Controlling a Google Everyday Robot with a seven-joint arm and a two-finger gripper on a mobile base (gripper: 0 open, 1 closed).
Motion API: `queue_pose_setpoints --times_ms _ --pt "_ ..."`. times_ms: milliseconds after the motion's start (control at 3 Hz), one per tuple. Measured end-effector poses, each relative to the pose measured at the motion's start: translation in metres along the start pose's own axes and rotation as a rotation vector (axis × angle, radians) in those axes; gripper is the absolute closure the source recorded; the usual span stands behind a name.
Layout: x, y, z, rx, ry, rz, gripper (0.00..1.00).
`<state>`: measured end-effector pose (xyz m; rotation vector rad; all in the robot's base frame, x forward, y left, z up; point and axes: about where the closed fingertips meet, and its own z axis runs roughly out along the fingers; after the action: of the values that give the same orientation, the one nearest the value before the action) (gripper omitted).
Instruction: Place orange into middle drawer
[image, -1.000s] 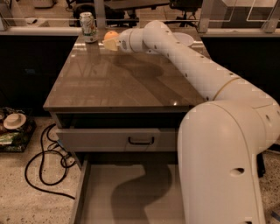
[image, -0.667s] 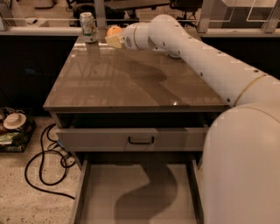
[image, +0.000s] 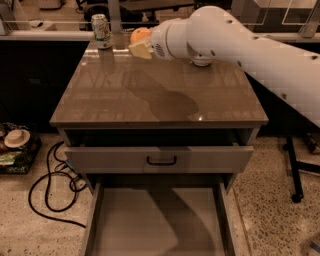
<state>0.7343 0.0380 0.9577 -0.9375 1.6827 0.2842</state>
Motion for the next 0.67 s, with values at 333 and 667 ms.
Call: queue_pose_setpoints --times_ms 333,667 --pt "0.015 0.024 -0.044 -0.022 0.033 -0.054 1.00" --pt "0.041 0.048 -0.077 -0.062 0.027 -0.059 1.00"
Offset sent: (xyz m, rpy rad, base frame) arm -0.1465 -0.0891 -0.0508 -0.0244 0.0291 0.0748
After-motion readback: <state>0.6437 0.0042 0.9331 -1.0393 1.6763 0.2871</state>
